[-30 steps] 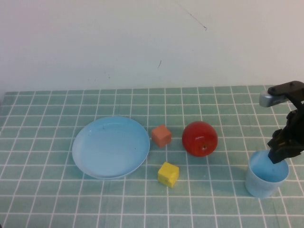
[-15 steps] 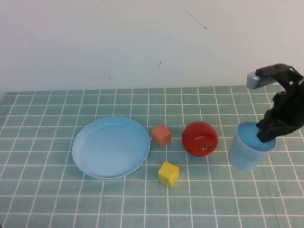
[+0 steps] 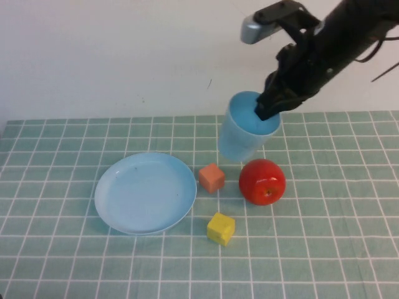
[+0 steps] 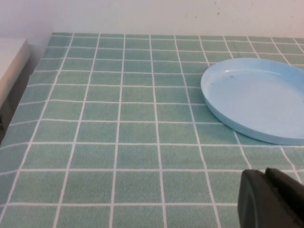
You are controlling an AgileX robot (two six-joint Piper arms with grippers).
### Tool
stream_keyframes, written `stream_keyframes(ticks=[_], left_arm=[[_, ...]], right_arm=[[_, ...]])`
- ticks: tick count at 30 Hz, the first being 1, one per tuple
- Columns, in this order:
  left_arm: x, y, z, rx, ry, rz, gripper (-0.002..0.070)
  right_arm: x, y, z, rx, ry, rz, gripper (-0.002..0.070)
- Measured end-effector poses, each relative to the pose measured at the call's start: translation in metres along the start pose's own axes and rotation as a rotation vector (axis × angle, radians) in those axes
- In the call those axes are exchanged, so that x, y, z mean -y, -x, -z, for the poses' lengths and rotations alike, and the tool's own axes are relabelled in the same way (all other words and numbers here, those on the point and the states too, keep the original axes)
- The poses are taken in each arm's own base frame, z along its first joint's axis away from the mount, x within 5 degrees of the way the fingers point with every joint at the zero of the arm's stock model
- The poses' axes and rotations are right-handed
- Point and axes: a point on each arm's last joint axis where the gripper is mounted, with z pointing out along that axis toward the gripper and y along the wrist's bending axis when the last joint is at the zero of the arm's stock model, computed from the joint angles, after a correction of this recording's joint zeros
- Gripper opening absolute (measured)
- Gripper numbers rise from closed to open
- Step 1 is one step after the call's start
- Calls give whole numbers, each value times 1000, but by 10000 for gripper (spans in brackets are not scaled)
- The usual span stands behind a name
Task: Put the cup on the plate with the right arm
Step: Place the cup on the plate
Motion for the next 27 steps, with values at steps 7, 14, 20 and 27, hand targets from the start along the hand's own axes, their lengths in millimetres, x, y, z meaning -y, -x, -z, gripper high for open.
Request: stream_keyframes(ticks=[7, 14, 20, 27], left_arm=[[0, 0, 0, 0, 0, -2, -3], [0, 0, 0, 0, 0, -2, -3], [0, 0, 0, 0, 0, -2, -3], [0, 0, 0, 0, 0, -2, -3]], right_arm=[[-41, 40, -61, -8, 75, 117, 19], [-62, 54, -122, -29, 117, 174, 19], [-57, 46, -164, -87, 139, 157, 19], [-55, 44, -170, -103, 129, 156, 88]])
